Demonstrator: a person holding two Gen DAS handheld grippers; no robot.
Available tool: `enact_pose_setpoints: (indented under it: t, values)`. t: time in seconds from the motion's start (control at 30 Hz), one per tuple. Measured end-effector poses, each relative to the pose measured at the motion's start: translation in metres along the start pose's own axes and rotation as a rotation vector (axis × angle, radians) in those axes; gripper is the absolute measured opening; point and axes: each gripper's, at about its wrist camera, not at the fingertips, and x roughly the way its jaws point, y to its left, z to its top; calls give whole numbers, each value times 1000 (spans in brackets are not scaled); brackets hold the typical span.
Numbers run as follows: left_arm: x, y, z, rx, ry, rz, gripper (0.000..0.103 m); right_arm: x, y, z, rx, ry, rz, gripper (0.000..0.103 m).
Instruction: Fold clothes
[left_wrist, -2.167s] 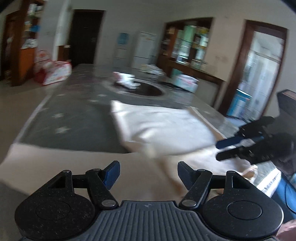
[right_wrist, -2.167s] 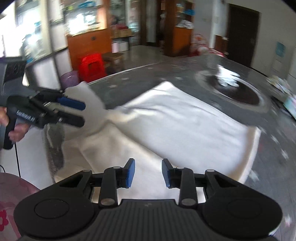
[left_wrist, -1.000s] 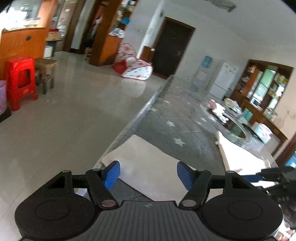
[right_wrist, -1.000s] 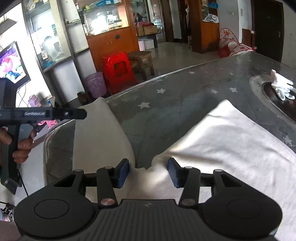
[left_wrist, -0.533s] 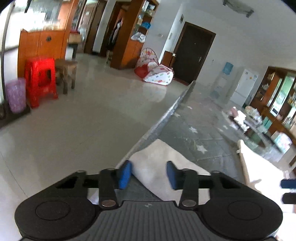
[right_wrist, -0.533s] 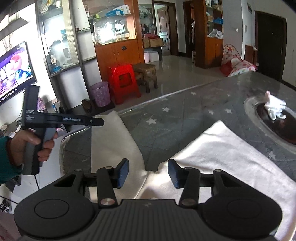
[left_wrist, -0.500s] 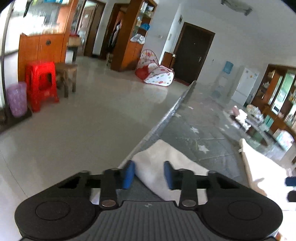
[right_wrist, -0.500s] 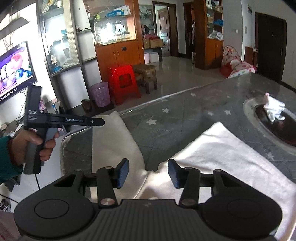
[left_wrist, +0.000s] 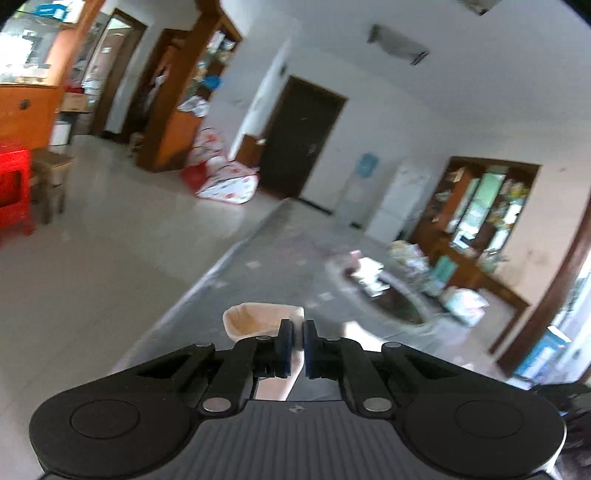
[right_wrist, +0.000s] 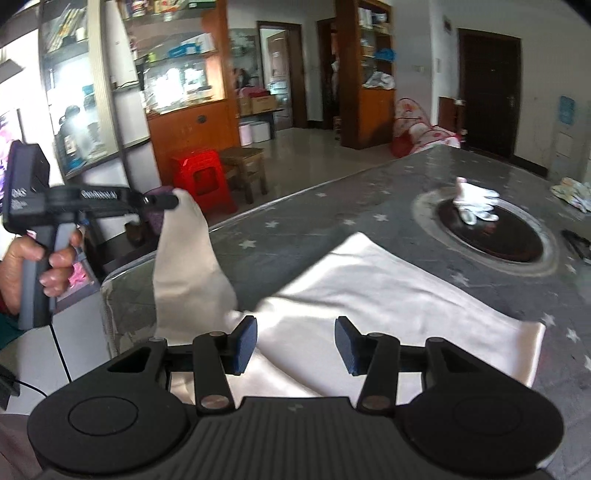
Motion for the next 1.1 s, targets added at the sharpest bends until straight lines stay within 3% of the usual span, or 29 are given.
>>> enact_pose_setpoints:
  t: [0.13, 0.5, 0.67, 0.73, 0.83, 1.1]
  values:
    - [3, -33, 2, 26, 41, -119, 6, -15, -8, -9, 20, -18, -20, 47]
    - [21, -152, -32, 197, 161, -455, 6, -54, -35, -42, 116, -36, -131, 47]
    - [34, -180, -57, 251, 257, -563, 7, -73, -52, -58, 169, -40, -208, 47]
    - [39, -186, -68, 275, 305, -595, 13, -78, -57, -62, 188, -42, -224, 47]
    - [41, -186, -82, 317, 360, -596, 34, -80, -60, -66, 203, -37, -225, 47]
    - [28, -130, -83, 423, 346, -438, 43, -57, -44, -76, 164, 61, -133, 44]
